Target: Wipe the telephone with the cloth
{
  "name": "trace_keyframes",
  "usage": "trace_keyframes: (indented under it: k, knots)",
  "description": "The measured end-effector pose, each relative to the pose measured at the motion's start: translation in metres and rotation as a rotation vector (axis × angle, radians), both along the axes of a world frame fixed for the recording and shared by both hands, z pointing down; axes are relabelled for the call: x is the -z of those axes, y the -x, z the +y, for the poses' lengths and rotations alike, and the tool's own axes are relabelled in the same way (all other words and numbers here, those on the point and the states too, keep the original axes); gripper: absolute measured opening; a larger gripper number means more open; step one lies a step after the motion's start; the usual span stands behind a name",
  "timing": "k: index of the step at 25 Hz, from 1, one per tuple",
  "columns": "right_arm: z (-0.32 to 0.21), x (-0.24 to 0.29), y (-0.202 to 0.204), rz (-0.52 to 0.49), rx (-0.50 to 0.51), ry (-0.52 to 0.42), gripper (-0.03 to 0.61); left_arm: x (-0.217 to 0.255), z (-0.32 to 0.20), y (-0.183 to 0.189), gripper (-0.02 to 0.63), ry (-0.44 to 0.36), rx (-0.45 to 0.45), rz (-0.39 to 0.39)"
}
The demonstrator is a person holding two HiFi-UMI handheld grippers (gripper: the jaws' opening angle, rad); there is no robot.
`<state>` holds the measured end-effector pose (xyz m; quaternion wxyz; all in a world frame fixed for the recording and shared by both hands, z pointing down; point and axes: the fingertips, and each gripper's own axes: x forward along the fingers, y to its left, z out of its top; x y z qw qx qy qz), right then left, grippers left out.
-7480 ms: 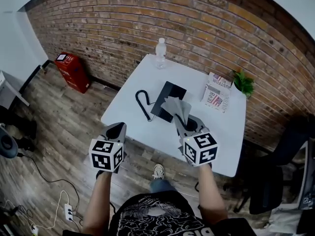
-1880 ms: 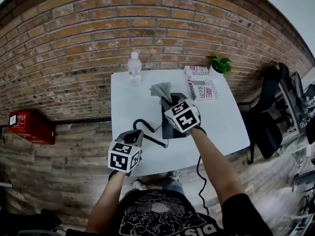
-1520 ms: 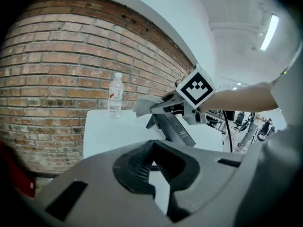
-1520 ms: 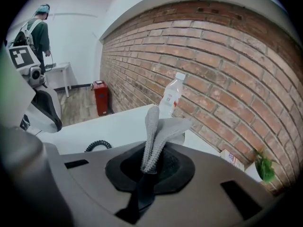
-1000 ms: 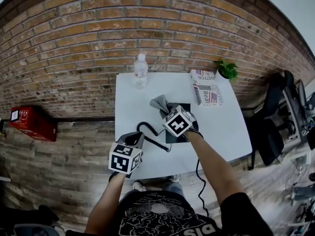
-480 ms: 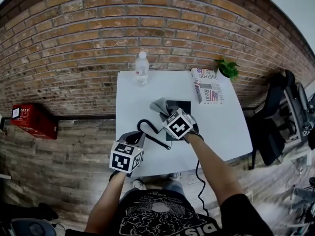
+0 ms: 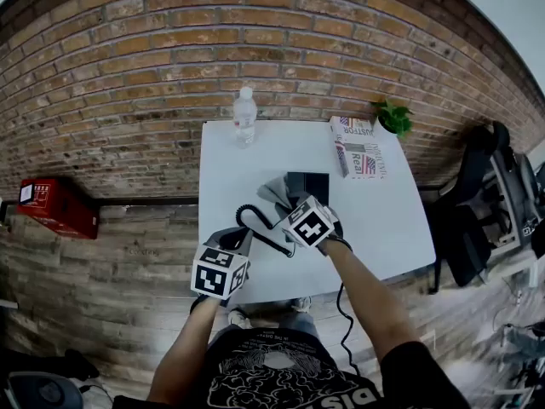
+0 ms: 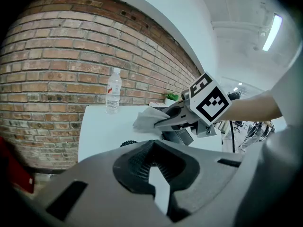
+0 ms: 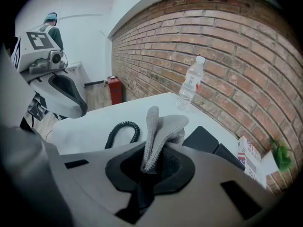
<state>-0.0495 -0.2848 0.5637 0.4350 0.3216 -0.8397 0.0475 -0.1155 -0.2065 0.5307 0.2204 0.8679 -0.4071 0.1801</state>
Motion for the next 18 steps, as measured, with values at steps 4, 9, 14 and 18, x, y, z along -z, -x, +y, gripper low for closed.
trace_keyframes:
  k: [4, 9, 14, 18]
  knots:
    - [0.006, -0.003, 0.001, -0.001, 0.009, 0.008, 0.012, -0.001, 0.001, -0.001, 0.006, 0.003, -0.002, 0.0]
    - [0.019, -0.008, 0.001, 0.006, 0.026, 0.026, 0.012, 0.001, 0.0, 0.002, 0.006, -0.001, 0.008, 0.001]
    - [0.033, -0.015, 0.003, 0.011, 0.057, 0.06, 0.012, 0.0, 0.002, 0.001, 0.006, 0.005, 0.008, 0.002]
    - [0.042, -0.02, 0.004, 0.008, 0.073, 0.087, 0.012, -0.001, 0.003, 0.001, 0.006, 0.007, 0.009, 0.004]
